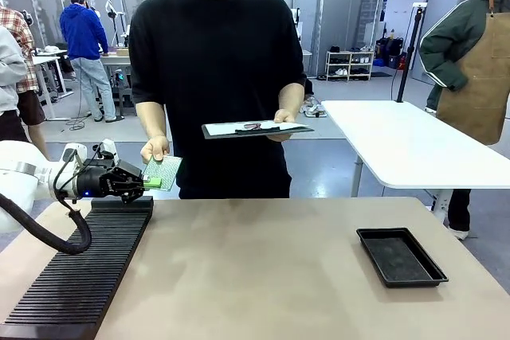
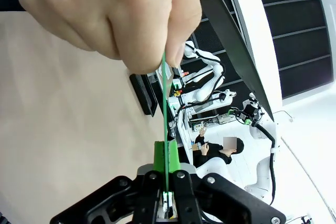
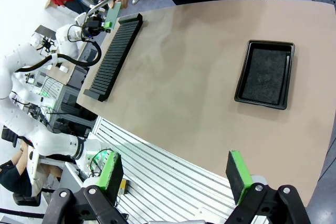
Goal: Inspect the PCB.
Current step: Release the Blank PCB you were holding.
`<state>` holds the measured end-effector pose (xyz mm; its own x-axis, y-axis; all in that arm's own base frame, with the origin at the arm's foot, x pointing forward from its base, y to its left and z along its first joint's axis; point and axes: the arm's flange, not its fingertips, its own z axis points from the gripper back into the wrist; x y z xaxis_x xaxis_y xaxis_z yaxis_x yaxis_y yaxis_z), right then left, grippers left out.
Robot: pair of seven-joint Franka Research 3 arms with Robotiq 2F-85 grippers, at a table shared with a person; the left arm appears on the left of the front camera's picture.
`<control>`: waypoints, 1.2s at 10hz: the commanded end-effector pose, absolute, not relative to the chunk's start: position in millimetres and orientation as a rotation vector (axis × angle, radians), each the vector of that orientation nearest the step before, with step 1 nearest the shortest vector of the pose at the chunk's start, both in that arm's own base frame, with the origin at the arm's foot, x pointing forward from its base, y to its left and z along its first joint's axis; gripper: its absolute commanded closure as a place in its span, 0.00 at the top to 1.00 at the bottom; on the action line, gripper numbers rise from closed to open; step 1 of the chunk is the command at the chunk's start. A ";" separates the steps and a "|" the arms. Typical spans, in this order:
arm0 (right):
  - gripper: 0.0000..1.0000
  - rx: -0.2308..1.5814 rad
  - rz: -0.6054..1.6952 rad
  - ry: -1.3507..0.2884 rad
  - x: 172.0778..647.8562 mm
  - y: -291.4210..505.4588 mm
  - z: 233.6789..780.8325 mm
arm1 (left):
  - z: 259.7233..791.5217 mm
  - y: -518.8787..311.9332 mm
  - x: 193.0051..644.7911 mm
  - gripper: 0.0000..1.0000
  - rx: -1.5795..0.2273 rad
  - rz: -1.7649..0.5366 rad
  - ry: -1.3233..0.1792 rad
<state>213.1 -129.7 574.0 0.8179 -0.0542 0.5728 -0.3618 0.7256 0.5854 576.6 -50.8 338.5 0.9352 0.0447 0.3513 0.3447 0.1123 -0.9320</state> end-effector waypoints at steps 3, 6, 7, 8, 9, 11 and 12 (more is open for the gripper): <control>1.00 0.756 0.192 -0.611 212.2 -129.6 574.3 | 338.5 -50.8 576.6 0.03 -1.449 -0.226 -0.326; 1.00 0.756 0.192 -0.611 212.2 -129.6 574.3 | 340.9 -52.6 577.8 0.43 -1.435 -0.207 -0.332; 1.00 0.756 0.192 -0.611 212.2 -129.6 574.3 | 341.1 -53.4 577.7 0.82 -1.435 -0.209 -0.320; 1.00 0.756 0.192 -0.611 212.2 -129.6 574.3 | 340.7 -53.6 577.8 0.83 -1.436 -0.212 -0.319; 1.00 0.756 0.192 -0.611 212.2 -129.6 574.3 | 340.5 -54.2 578.0 1.00 -1.434 -0.209 -0.323; 1.00 0.756 0.192 -0.611 212.2 -129.6 574.3 | 340.4 -54.5 577.6 1.00 -1.435 -0.212 -0.325; 1.00 0.756 0.192 -0.611 212.2 -129.6 574.3 | 340.2 -54.8 577.3 0.86 -1.430 -0.215 -0.325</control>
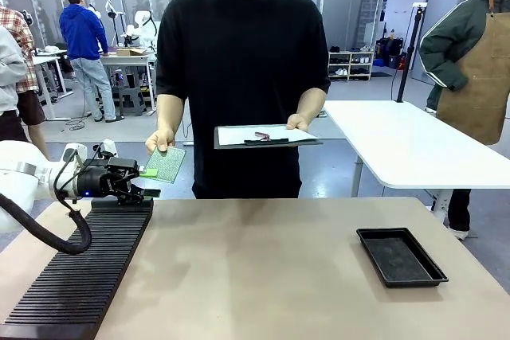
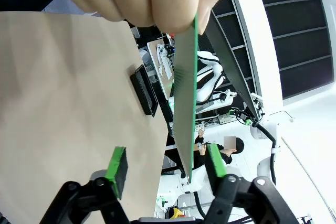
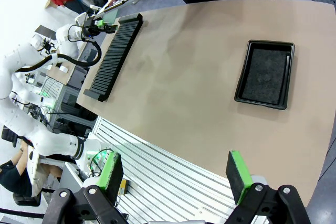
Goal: Inspect the PCB.
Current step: Release the Blank PCB you were holding, then pick up the Blank PCB that the human is holding.
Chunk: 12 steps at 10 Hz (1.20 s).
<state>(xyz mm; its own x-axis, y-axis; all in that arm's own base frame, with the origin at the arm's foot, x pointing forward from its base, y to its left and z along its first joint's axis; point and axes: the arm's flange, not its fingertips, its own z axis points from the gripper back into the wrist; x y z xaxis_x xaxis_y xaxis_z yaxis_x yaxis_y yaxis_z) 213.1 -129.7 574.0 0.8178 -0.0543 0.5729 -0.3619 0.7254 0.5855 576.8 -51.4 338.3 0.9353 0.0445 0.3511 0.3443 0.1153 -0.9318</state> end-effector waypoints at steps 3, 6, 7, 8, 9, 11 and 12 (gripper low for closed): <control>1.00 0.756 0.192 -0.611 212.2 -129.6 574.3 | 339.4 -55.9 577.6 1.00 -1.422 -0.233 -0.319; 1.00 0.756 0.192 -0.611 212.2 -129.6 574.3 | 337.9 -53.4 576.4 1.00 -1.443 -0.230 -0.320; 1.00 0.756 0.192 -0.611 212.2 -129.6 574.3 | 337.9 -53.4 576.4 1.00 -1.443 -0.230 -0.320; 1.00 0.756 0.192 -0.611 212.2 -129.6 574.3 | 337.9 -53.4 576.4 1.00 -1.443 -0.230 -0.320; 1.00 0.756 0.192 -0.611 212.2 -129.6 574.3 | 337.9 -53.4 576.4 1.00 -1.443 -0.230 -0.320; 1.00 0.756 0.192 -0.611 212.2 -129.6 574.3 | 337.9 -53.4 576.4 1.00 -1.443 -0.230 -0.320; 1.00 0.756 0.192 -0.611 212.2 -129.6 574.3 | 337.9 -53.4 576.4 1.00 -1.443 -0.230 -0.320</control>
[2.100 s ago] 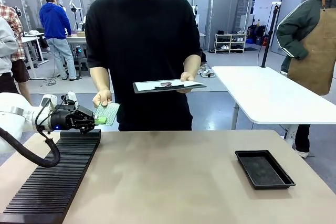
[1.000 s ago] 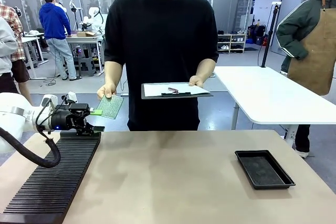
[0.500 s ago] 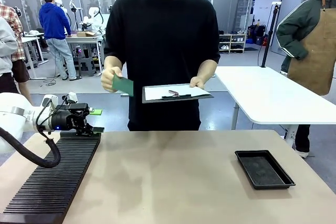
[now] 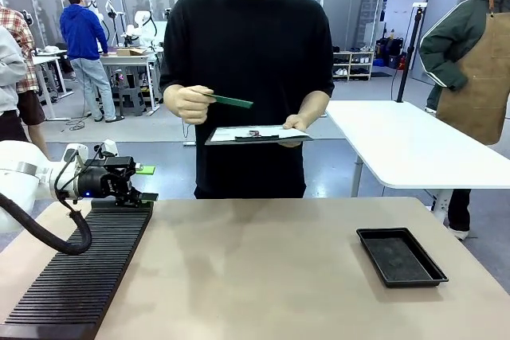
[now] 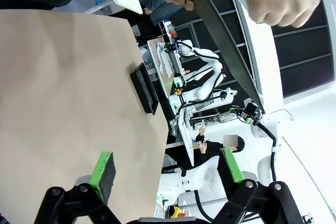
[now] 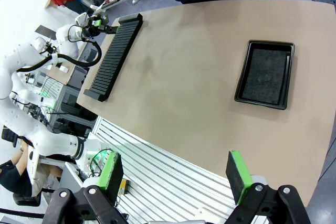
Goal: Inspect the PCB.
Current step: Pick up the Blank PCB that the human is holding.
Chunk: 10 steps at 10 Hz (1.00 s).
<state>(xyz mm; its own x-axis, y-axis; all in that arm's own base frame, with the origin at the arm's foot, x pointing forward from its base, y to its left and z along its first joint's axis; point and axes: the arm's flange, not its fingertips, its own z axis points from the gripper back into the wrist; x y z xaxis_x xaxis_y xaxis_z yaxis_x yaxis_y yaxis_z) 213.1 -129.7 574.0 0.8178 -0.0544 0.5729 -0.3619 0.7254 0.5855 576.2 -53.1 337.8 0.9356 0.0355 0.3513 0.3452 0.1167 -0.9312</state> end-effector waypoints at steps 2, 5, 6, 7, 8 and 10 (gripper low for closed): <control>1.00 0.756 0.192 -0.611 212.2 -129.6 574.3 | 337.9 -53.4 576.4 1.00 -1.443 -0.230 -0.320; 1.00 0.756 0.192 -0.611 212.2 -129.6 574.3 | 337.9 -53.4 576.4 1.00 -1.443 -0.230 -0.320; 1.00 0.756 0.192 -0.611 212.2 -129.6 574.3 | 337.9 -53.4 576.4 1.00 -1.443 -0.230 -0.320; 1.00 0.756 0.192 -0.611 212.2 -129.6 574.3 | 337.9 -53.4 576.4 1.00 -1.443 -0.230 -0.320; 1.00 0.756 0.192 -0.611 212.2 -129.6 574.3 | 337.8 -53.1 576.2 1.00 -1.443 -0.232 -0.319; 1.00 0.756 0.192 -0.611 212.2 -129.6 574.3 | 400.5 -30.9 561.6 1.00 -1.328 -0.241 -0.278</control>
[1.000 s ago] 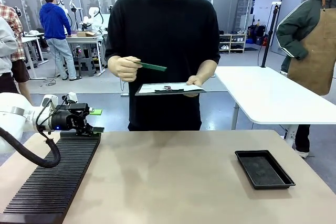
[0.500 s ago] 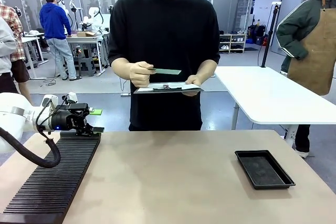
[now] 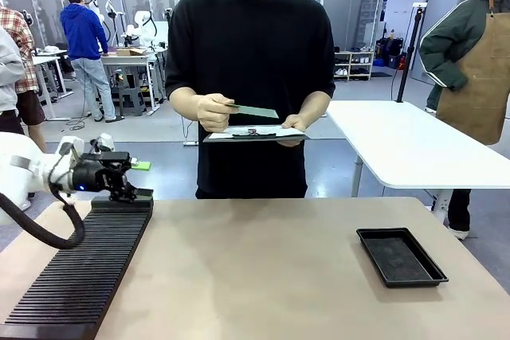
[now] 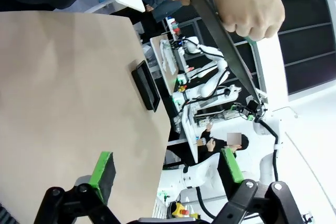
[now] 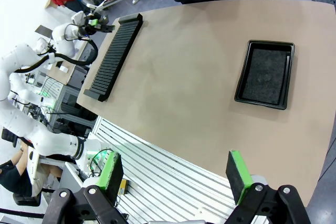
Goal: Inspect the PCB.
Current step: Pick up the Blank PCB that the human is holding.
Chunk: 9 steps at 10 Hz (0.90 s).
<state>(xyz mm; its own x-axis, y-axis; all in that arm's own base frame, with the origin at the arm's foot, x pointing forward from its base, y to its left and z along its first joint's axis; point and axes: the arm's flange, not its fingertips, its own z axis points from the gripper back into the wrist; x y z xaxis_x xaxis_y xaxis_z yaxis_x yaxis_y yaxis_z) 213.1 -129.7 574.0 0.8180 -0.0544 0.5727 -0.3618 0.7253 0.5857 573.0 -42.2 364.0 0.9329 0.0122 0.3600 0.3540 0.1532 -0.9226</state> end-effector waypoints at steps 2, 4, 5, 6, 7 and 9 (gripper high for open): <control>1.00 0.756 0.192 -0.611 212.2 -129.6 574.3 | 455.9 3.8 522.8 1.00 -1.104 -0.186 -0.248; 1.00 0.756 0.192 -0.611 212.2 -129.6 574.3 | 504.9 35.4 481.2 1.00 -0.929 -0.158 -0.248; 1.00 0.756 0.192 -0.611 212.2 -129.6 574.3 | 523.9 45.5 465.1 1.00 -0.826 -0.176 -0.277; 1.00 0.756 0.192 -0.611 212.2 -129.6 574.3 | 545.7 54.0 440.8 1.00 -0.710 -0.195 -0.318; 1.00 0.756 0.192 -0.611 212.2 -129.6 574.3 | 559.0 61.9 421.9 1.00 -0.619 -0.202 -0.370; 1.00 0.756 0.192 -0.611 212.2 -129.6 574.3 | 579.8 74.4 379.9 1.00 -0.516 -0.236 -0.456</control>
<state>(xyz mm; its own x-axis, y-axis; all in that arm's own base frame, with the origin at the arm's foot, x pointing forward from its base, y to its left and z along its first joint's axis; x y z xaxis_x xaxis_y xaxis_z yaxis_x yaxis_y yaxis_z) 213.4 -129.8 573.9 0.8186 -0.0548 0.5717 -0.3607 0.7255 0.5861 400.7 80.0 587.2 0.8898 -0.1194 0.4405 0.3407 0.8160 -0.4670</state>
